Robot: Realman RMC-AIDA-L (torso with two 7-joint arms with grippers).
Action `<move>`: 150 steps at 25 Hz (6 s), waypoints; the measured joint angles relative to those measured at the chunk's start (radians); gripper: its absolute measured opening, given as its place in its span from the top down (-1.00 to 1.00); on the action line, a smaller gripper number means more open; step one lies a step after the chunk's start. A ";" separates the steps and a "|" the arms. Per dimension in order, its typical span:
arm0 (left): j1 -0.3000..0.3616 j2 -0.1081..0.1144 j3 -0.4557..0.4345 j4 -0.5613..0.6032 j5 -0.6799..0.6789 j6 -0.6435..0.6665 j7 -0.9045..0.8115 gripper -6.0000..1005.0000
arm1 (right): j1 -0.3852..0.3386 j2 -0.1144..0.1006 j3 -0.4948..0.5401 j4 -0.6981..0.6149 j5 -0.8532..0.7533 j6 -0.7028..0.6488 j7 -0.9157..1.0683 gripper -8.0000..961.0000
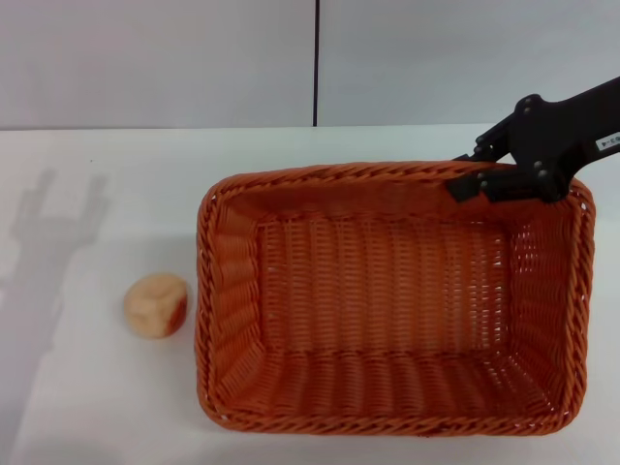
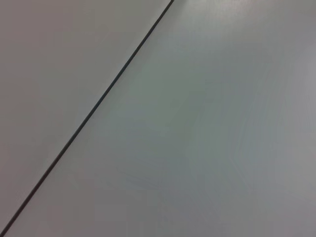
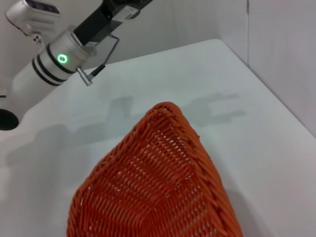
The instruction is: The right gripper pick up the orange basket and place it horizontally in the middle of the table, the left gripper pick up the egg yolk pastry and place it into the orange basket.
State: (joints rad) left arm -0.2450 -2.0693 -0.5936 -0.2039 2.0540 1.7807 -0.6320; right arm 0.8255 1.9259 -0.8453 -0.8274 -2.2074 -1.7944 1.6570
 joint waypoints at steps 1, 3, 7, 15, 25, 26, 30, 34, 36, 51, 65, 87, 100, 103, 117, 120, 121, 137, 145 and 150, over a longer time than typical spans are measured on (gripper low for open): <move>0.000 0.000 0.000 0.000 0.000 0.000 0.000 -0.42 | 0.001 0.000 0.000 0.005 0.000 0.005 -0.002 0.57; -0.003 0.000 0.000 0.000 0.000 0.000 0.000 -0.42 | 0.005 0.000 -0.001 0.016 -0.004 0.022 -0.006 0.57; -0.007 0.000 0.000 -0.001 0.000 0.000 0.000 -0.42 | 0.012 0.003 -0.003 0.020 -0.023 0.041 -0.001 0.57; -0.019 0.000 0.000 -0.002 0.000 -0.006 0.000 -0.41 | 0.016 0.007 -0.002 0.023 -0.038 0.112 -0.007 0.45; -0.032 0.000 0.000 -0.001 0.000 -0.023 0.000 -0.40 | -0.045 0.022 0.073 0.016 0.204 0.242 -0.197 0.01; -0.034 0.006 0.024 0.014 0.012 -0.024 0.000 -0.40 | -0.089 0.033 0.116 0.018 0.319 0.265 -0.267 -0.02; -0.036 0.008 0.027 0.045 0.021 -0.019 -0.009 -0.40 | -0.165 0.061 0.181 0.024 0.480 0.290 -0.349 -0.02; -0.050 0.016 0.036 0.157 0.039 -0.017 -0.126 -0.39 | -0.285 0.106 0.242 0.047 0.696 0.309 -0.401 -0.02; -0.061 0.024 0.055 0.257 0.049 -0.011 -0.215 -0.39 | -0.356 0.121 0.265 0.106 0.818 0.311 -0.434 -0.02; -0.029 0.103 0.617 0.578 0.055 0.017 -0.443 -0.38 | -0.480 0.118 0.531 0.412 0.976 0.314 -0.555 -0.02; -0.021 0.032 0.853 0.583 0.054 -0.131 -0.434 -0.36 | -0.464 0.117 0.561 0.453 1.008 0.315 -0.529 -0.02; -0.036 0.014 0.897 0.569 0.054 -0.271 -0.431 -0.34 | -0.457 0.116 0.484 0.450 0.998 0.306 -0.519 -0.02; -0.035 0.013 0.910 0.575 0.045 -0.254 -0.397 0.26 | -0.450 0.114 0.483 0.454 0.997 0.312 -0.524 -0.02; -0.034 0.017 0.846 0.577 0.029 -0.207 -0.394 0.34 | -0.451 0.114 0.482 0.455 0.997 0.313 -0.525 -0.02; -0.149 0.012 0.691 0.516 -0.224 -0.060 -0.398 0.65 | -0.455 0.123 0.470 0.457 0.997 0.305 -0.523 -0.02; -0.205 0.009 0.730 0.472 -0.220 -0.042 -0.384 0.70 | -0.463 0.126 0.466 0.468 0.997 0.304 -0.522 -0.02; -0.234 0.005 0.764 0.436 -0.219 -0.041 -0.364 0.71 | -0.465 0.126 0.466 0.473 0.997 0.303 -0.522 -0.02; -0.302 -0.001 0.857 0.235 -0.214 -0.149 -0.216 0.74 | -0.461 0.127 0.458 0.482 0.986 0.292 -0.521 -0.02; -0.305 -0.001 0.837 0.197 -0.219 -0.194 -0.211 0.52 | -0.461 0.127 0.454 0.482 0.985 0.293 -0.521 -0.02; -0.298 0.001 0.816 0.202 -0.219 -0.193 -0.211 0.18 | -0.461 0.127 0.454 0.485 0.985 0.297 -0.523 -0.02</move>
State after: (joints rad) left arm -0.5428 -2.0684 0.2228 -0.0021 1.8346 1.5880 -0.8430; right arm 0.3641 2.0524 -0.3913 -0.3426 -1.2227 -1.4973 1.1342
